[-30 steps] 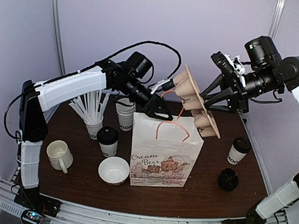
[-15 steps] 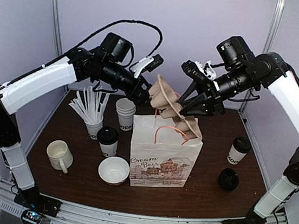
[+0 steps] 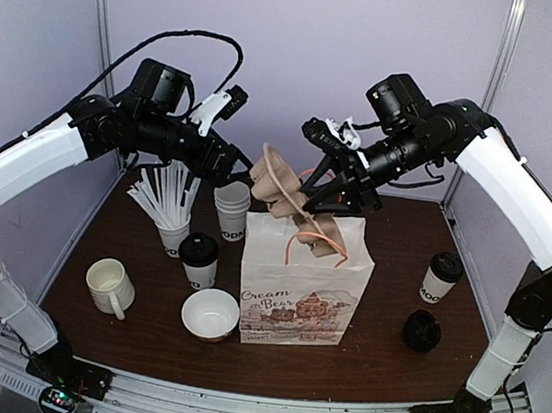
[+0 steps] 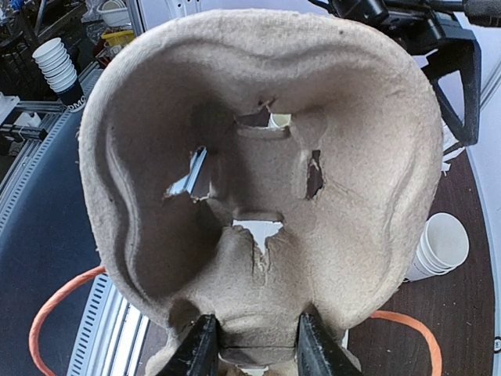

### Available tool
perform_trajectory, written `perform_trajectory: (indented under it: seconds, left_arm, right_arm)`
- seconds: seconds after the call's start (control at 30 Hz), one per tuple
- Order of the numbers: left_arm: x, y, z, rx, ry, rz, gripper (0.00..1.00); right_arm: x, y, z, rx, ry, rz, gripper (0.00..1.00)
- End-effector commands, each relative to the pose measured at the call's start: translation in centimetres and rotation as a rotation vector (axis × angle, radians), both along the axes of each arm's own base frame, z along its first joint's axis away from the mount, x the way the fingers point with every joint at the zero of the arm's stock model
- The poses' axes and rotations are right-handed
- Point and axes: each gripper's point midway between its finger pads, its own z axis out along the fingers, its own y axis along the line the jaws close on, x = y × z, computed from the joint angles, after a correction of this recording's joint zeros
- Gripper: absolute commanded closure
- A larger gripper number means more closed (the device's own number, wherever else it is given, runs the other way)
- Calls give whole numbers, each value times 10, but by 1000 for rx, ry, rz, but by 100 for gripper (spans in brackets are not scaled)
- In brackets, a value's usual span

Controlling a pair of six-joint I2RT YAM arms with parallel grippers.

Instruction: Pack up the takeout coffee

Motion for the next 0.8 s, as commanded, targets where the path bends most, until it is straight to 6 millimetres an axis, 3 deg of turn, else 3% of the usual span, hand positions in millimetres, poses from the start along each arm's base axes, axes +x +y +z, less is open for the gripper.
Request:
perform_trajectory:
  seconds: [0.0, 0.4, 0.77]
  left_arm:
    - [6, 16, 29, -55, -91, 67, 2]
    - [22, 52, 32, -33, -138, 211, 2]
    - [22, 55, 25, -37, -124, 218, 2]
  right_arm:
    - [1, 5, 4, 26, -11, 11, 65]
    - [-8, -15, -49, -165, -35, -10, 65]
    - [-6, -22, -74, -355, -122, -95, 65]
